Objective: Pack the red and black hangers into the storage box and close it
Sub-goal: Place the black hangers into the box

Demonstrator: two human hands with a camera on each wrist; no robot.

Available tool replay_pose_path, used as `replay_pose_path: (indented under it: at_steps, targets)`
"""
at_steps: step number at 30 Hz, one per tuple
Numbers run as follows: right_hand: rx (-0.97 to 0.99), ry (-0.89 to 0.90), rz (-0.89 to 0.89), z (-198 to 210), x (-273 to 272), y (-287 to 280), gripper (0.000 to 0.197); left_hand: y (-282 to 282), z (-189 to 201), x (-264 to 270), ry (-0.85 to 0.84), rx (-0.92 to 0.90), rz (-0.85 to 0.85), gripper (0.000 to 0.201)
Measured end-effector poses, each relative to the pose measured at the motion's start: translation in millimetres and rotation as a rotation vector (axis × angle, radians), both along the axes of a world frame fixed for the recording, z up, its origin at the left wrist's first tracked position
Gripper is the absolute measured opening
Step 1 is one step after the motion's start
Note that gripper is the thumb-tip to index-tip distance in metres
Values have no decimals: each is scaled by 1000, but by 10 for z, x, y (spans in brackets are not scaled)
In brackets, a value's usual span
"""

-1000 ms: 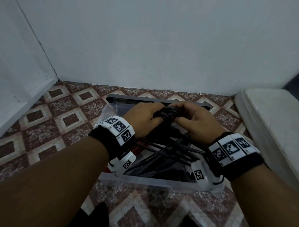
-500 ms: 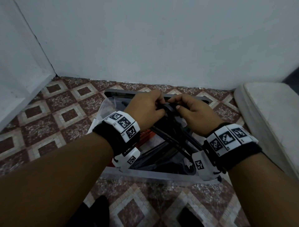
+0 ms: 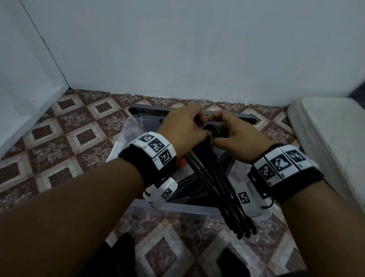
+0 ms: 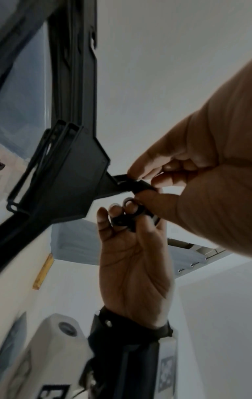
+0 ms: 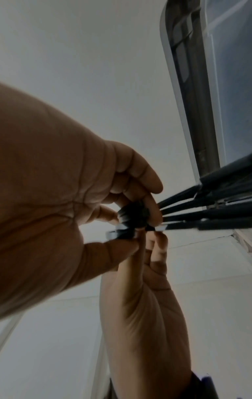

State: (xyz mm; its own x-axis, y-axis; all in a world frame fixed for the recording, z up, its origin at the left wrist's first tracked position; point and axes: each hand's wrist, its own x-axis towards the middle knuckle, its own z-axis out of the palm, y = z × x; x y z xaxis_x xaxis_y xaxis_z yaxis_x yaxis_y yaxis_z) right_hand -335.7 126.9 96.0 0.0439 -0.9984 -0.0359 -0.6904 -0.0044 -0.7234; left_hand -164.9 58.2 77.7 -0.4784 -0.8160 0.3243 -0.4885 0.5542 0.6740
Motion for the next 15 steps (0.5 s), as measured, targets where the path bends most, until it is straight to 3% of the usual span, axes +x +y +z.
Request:
replay_pose_path:
  at_steps: [3, 4, 7, 9, 12, 15]
  targets:
    - [28, -61, -152, -48, -1, -36, 32, -21, 20, 49, -38, 120, -24, 16]
    - [6, -137, -206, -58, 12, -45, 28, -56, 29, 82, -158, 135, -8, 19]
    - [-132, -287, -339, -33, 6, -79, 25, -113, -29, 183, -703, 235, -84, 53]
    - [-219, -355, -378, 2, -34, -83, 30, -80, -133, 226, -832, 456, -139, 62]
    - [-310, -493, -421, 57, -106, -93, 39, -47, -270, 214, -799, 580, -142, 70]
    - [-369, -846, -441, 157, -133, -113, 42, -64, -319, 127, -426, 783, -112, 73]
